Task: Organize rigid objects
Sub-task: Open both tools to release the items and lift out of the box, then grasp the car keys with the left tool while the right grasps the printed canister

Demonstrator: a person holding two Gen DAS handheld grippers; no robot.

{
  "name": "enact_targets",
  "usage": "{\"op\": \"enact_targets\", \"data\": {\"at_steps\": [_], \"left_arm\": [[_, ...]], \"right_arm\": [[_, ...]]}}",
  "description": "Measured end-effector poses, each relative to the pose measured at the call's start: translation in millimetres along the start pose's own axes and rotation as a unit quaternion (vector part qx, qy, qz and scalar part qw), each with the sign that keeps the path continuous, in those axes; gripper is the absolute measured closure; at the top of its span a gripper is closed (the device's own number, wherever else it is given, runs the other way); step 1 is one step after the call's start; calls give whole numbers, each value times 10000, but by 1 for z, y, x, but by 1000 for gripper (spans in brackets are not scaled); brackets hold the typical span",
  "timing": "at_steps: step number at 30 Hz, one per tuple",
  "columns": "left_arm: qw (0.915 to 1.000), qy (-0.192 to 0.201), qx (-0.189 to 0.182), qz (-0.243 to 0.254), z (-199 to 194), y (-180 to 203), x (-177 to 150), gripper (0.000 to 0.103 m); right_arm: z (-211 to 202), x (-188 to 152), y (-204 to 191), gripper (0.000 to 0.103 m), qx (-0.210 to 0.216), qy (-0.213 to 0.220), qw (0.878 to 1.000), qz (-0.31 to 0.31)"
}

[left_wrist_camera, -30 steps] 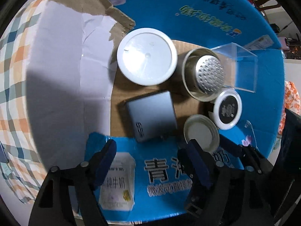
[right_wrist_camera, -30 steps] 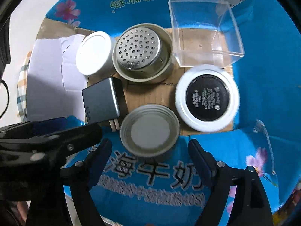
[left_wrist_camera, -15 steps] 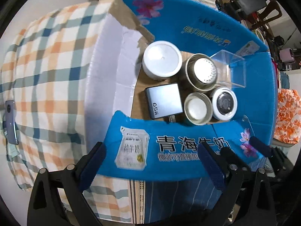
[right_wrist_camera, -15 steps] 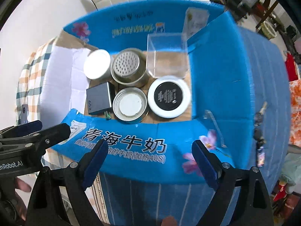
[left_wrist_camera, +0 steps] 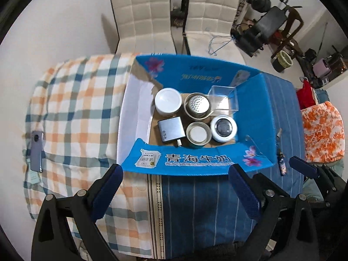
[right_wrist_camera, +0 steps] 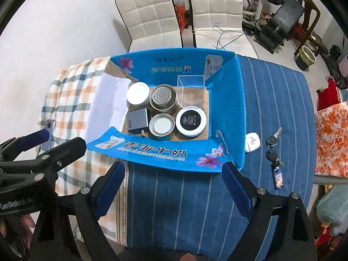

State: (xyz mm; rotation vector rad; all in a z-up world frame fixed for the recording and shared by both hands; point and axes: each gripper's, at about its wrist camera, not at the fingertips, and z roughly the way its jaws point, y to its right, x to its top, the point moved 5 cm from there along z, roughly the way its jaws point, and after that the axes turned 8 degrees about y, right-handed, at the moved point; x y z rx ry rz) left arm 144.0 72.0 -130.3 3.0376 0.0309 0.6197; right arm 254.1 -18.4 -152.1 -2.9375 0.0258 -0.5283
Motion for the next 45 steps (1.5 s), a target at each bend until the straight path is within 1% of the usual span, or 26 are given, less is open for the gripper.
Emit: {"op": "enact_targets", "data": {"at_steps": [6, 11, 13, 15, 17, 20, 22, 23, 24, 25, 27, 29, 31, 33, 35, 37, 40, 41, 42, 43, 44, 45], "left_arm": [[9990, 426, -41, 151, -40, 16, 6, 4], [9981, 584, -60, 161, -55, 26, 9, 4], [9980, 609, -90, 164, -56, 33, 10, 4], [9976, 653, -166, 162, -53, 45, 11, 4], [9973, 671, -245, 154, -47, 60, 11, 4], [9958, 748, -437, 285, -32, 99, 11, 4], [9943, 694, -581, 555, -14, 136, 12, 4], [9936, 648, -591, 719, -3, 157, 12, 4], [9928, 624, -594, 831, 4, 171, 12, 4], [9909, 636, -611, 1020, 15, 193, 12, 4], [9891, 602, -569, 1215, 32, 222, 11, 4], [9872, 448, -621, 1397, 56, 254, 10, 4], [9861, 286, -593, 1527, 79, 277, 10, 4], [9843, 66, -565, 1668, 102, 294, 9, 4], [9820, -120, -417, 1836, 126, 307, 8, 4], [9805, -269, -288, 1924, 141, 312, 6, 4], [9780, -445, -90, 2037, 160, 317, 2, 3], [9792, -476, -185, 1963, 163, 316, 3, 3], [9814, -520, -213, 1838, 165, 314, 4, 3], [9820, -551, -201, 1797, 168, 311, 6, 3], [9818, -599, -176, 1792, 171, 311, 7, 3], [9817, -642, -190, 1781, 173, 311, 8, 3]], "right_arm": [[-40, 6, 8, 10, 58, 361, 9993, 38], [-57, 7, 24, 10, 197, 469, 9985, 201], [-59, 4, 40, 10, 203, 505, 9979, 352], [-61, -2, 66, 10, 109, 504, 9971, 563], [-58, -13, 104, 10, -148, 472, 9954, 825], [-45, -36, 170, 10, -594, 288, 9892, 1310], [-27, -54, 220, 10, -869, 99, 9810, 1732], [-19, -62, 238, 10, -918, 28, 9776, 1894], [-7, -71, 260, 10, -919, -63, 9734, 2100], [2, -76, 272, 10, -886, -122, 9714, 2201], [30, -92, 300, 10, -794, -322, 9668, 2409], [55, -103, 315, 11, -748, -488, 9647, 2478], [79, -113, 322, 11, -729, -666, 9621, 2541], [104, -122, 322, 18, -643, -826, 9609, 2563], [124, -125, 320, 21, -598, -914, 9605, 2559], [139, -129, 318, 31, -608, -1008, 9603, 2529], [143, -125, 319, 43, -1033, -983, 9618, 2337], [142, -125, 323, 61, -1156, -998, 9609, 2311], [141, -126, 328, 83, -1305, -1022, 9598, 2266], [139, -128, 335, 85, -1382, -1023, 9586, 2270], [137, -132, 344, 90, -1369, -1046, 9560, 2374], [135, -135, 353, 90, -1388, -1072, 9537, 2443]]}}
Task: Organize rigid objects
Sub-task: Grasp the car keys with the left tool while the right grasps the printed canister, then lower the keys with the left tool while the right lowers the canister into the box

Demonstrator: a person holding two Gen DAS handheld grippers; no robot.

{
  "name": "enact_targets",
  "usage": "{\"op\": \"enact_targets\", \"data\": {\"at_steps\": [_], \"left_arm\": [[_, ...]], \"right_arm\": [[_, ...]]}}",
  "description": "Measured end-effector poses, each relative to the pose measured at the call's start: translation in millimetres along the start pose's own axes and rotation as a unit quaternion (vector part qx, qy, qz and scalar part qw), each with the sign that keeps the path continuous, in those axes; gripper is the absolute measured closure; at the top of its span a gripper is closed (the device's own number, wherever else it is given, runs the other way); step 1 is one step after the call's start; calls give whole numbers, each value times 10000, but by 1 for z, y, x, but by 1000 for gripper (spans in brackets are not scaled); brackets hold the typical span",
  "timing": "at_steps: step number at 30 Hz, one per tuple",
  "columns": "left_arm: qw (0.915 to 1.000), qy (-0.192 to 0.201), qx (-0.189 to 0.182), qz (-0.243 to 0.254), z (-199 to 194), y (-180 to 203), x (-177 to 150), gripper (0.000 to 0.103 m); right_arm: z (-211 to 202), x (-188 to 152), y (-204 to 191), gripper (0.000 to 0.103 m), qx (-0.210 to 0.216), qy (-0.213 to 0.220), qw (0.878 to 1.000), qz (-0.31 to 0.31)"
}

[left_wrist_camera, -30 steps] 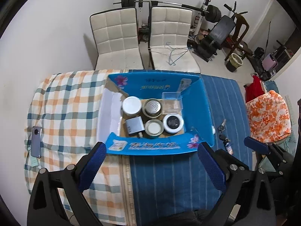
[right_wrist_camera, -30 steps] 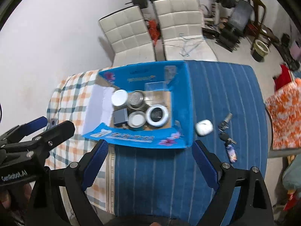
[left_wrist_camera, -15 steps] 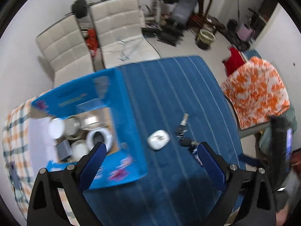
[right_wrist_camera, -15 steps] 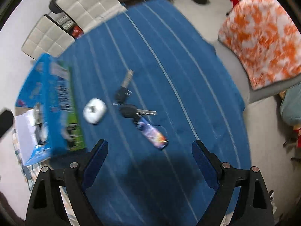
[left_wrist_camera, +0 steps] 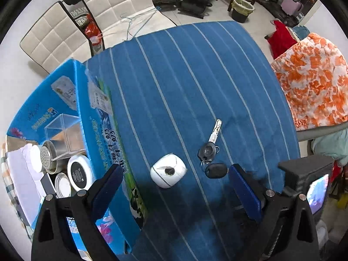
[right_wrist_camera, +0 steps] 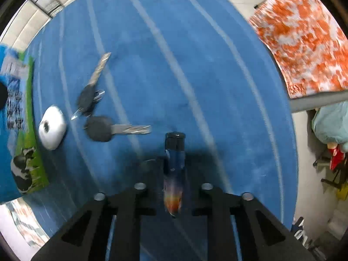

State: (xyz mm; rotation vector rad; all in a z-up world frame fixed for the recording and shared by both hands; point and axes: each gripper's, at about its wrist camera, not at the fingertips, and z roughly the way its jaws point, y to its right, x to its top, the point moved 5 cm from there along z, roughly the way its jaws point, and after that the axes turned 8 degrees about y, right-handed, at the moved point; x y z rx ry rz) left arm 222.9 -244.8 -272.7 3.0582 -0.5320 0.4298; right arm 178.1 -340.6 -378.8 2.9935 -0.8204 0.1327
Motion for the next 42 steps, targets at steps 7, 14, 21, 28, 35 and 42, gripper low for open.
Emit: {"op": "enact_targets", "data": {"at_steps": [7, 14, 21, 28, 35, 42], "left_arm": [[9988, -453, -200, 49, 41, 16, 2, 4], [9946, -832, 44, 622, 86, 45, -5, 26], [9936, -674, -32, 911, 86, 65, -11, 77], [9958, -562, -536, 492, 55, 66, -18, 78], [9955, -101, -884, 320, 5, 58, -13, 78], [9924, 374, -1170, 85, -41, 24, -10, 78]], "right_arm": [[-2, 15, 54, 89, 283, -184, 9986, 402], [1, 21, 59, 89, 345, -226, 9984, 375], [-1, 21, 48, 89, -9, -179, 9996, 199], [-16, 15, 39, 90, 116, -60, 9997, 197], [-45, 8, 23, 90, 304, 190, 9993, 113], [-108, 14, -9, 90, 594, 698, 9957, -148]]}}
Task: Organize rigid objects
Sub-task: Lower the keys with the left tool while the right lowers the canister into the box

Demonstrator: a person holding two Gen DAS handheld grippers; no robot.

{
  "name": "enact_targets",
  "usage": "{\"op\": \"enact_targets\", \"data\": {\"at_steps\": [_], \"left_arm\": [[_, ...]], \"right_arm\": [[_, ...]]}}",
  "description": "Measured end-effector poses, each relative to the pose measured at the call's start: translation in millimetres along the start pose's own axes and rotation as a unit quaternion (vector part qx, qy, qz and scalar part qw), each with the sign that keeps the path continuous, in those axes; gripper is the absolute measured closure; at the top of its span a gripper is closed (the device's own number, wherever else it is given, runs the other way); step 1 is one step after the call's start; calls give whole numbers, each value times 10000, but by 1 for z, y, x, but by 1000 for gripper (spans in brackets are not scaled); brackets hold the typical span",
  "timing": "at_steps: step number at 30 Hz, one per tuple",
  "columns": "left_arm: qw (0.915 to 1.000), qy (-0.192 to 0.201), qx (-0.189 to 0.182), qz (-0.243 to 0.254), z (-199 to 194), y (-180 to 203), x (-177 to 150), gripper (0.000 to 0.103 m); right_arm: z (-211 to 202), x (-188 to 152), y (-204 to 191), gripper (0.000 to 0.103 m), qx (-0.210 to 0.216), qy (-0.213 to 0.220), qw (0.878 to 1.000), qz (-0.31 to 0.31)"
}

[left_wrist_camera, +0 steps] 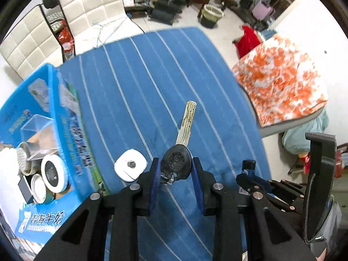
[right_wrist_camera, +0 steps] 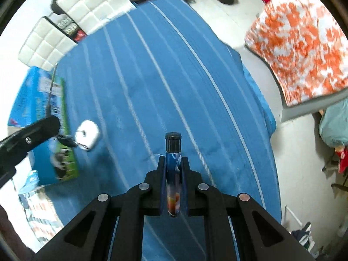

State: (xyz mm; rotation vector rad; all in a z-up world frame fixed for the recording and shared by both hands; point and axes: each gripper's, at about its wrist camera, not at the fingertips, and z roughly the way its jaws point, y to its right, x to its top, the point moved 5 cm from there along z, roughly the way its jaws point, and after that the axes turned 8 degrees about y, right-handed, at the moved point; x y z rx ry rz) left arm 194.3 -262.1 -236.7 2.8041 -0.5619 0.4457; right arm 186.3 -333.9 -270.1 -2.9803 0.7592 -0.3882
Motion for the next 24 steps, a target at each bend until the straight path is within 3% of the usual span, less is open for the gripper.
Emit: {"op": "enact_targets", "data": {"at_steps": [8, 13, 17, 24], "left_arm": [[9970, 701, -165, -270, -90, -35, 1, 77], [9920, 1124, 16, -583, -152, -91, -5, 77], [9880, 1272, 277, -832, -180, -139, -19, 77], [9811, 1121, 580, -1464, -180, -229, -57, 77]], "right_arm": [[-76, 21, -82, 90, 591, 576, 9952, -534], [-103, 18, -162, 90, 1155, 684, 9865, -937], [-95, 8, -222, 90, 1580, 452, 9799, -1133], [-32, -14, -298, 90, 1693, -309, 9775, -1217]]}}
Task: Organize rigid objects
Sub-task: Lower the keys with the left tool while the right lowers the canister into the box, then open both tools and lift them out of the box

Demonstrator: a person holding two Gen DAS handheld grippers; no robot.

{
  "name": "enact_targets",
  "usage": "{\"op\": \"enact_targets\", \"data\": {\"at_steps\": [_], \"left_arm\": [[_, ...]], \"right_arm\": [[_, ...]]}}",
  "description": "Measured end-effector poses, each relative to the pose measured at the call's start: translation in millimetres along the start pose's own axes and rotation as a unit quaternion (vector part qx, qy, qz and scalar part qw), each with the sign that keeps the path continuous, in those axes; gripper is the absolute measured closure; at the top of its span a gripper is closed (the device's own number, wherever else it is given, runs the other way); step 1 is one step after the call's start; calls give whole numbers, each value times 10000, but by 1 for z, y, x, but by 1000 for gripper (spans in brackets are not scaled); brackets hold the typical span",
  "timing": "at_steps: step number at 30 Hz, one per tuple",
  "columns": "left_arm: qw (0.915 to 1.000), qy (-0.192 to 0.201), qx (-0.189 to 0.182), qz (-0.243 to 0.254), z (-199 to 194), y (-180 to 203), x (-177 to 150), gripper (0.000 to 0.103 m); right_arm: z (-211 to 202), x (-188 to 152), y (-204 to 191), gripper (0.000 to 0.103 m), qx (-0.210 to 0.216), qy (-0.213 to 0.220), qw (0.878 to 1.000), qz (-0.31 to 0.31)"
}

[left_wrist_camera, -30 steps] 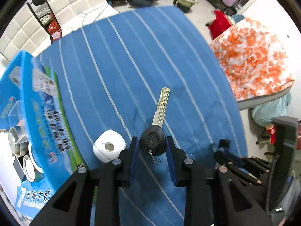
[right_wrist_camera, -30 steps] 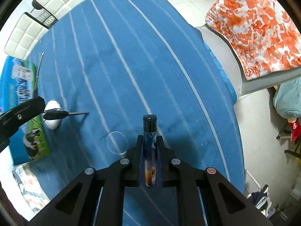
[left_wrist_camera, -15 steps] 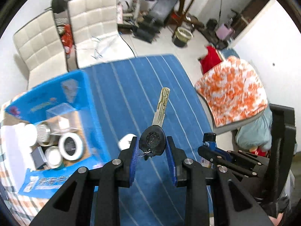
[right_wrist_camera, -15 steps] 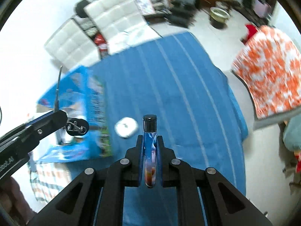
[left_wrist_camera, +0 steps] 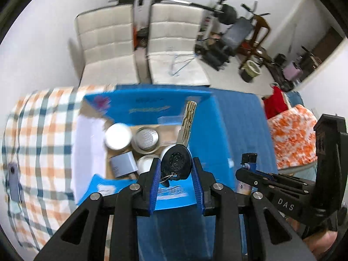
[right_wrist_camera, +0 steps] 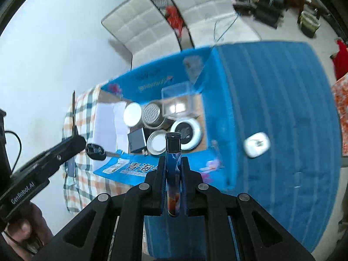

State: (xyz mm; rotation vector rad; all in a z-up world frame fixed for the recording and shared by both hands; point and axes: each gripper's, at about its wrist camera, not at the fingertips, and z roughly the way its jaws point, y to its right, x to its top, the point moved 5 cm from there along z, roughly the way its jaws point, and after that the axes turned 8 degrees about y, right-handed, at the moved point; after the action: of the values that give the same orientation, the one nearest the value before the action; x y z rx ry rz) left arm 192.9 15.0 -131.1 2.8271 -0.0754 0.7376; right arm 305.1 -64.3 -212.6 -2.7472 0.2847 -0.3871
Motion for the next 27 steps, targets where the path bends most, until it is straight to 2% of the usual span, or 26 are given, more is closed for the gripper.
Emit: {"op": "enact_targets", "data": {"at_steps": [5, 9, 15, 22, 27], "left_arm": [[9975, -475, 37, -515, 41, -55, -23, 77], [9936, -848, 58, -748, 72, -85, -39, 77], [9871, -1389, 168, -777, 111, -110, -61, 77], [9824, -1656, 355, -789, 122, -127, -73, 77], [9827, -1628, 515, -713, 114, -130, -70, 73]], "right_arm": [[59, 3, -9, 90, -251, -309, 9992, -93], [99, -1, -10, 90, -491, -474, 9975, -201], [147, -5, -13, 90, -833, -748, 9928, -432], [173, -8, -12, 89, -1034, -894, 9886, -627], [176, -9, -17, 87, -1089, -943, 9871, -695]]}}
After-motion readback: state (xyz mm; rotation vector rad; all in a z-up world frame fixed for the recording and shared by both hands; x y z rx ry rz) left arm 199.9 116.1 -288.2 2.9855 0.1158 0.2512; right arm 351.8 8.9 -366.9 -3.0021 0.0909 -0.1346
